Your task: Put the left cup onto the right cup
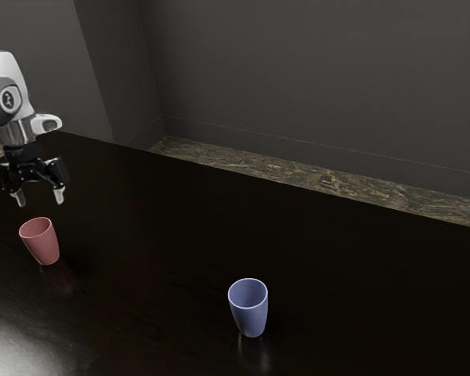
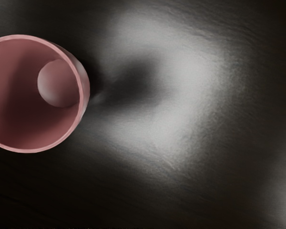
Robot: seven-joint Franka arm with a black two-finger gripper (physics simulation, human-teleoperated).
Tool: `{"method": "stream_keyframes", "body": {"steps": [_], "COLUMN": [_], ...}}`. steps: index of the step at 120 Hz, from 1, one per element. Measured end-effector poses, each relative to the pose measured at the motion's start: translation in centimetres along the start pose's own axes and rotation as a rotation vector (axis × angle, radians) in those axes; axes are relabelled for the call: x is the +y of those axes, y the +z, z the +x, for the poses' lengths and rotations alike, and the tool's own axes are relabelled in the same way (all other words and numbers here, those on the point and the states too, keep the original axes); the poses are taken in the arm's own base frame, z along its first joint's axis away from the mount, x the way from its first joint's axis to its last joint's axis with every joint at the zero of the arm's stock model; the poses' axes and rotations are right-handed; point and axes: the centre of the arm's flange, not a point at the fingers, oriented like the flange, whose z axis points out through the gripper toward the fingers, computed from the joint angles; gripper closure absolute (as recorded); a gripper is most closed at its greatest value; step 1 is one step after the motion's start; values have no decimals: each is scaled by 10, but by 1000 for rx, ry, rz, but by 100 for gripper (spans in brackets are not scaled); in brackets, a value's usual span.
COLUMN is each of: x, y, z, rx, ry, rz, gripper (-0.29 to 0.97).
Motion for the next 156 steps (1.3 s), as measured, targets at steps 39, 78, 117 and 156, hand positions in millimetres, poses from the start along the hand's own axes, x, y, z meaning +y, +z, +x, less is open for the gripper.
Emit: {"method": "stream_keyframes", "body": {"steps": [39,78,117,156], "x": [-27,-43,-51,-48], "y": [28,43,62,71], "z": [21,41,55,63], "rx": [12,74,106,129], "ry": [-21,33,91,138], "rz": [7,12,4,3], "gripper": [0,0,0,0]}}
